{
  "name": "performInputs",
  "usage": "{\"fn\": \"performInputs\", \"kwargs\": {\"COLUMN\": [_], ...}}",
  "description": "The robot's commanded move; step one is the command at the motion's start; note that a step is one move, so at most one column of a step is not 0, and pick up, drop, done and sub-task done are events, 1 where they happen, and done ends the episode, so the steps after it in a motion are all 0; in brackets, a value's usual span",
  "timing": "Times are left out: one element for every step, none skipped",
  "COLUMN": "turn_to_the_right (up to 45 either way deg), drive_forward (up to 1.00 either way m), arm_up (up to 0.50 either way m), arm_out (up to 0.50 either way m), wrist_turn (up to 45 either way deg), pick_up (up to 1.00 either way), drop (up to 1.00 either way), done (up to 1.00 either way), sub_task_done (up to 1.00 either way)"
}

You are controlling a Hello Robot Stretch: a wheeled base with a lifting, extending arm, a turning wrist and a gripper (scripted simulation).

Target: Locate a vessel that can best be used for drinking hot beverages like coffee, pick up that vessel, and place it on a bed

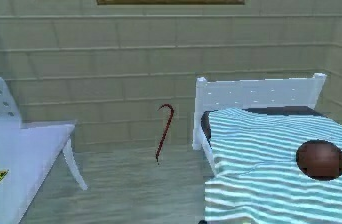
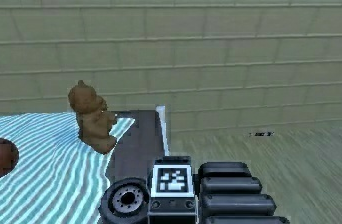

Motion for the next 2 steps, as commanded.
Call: {"fn": "performInputs", "kwargs": {"turn_to_the_right": [0.0, 0.0], "drive_forward": [0.6, 0.3], "arm_up": [0.0, 0.0], "arm_out": [0.0, 0.0], "wrist_turn": [0.0, 0.0], "pick_up": [0.0, 0.0], "drop": [0.0, 0.0], "done": [0.0, 0.0], "sub_task_done": [0.0, 0.0]}}
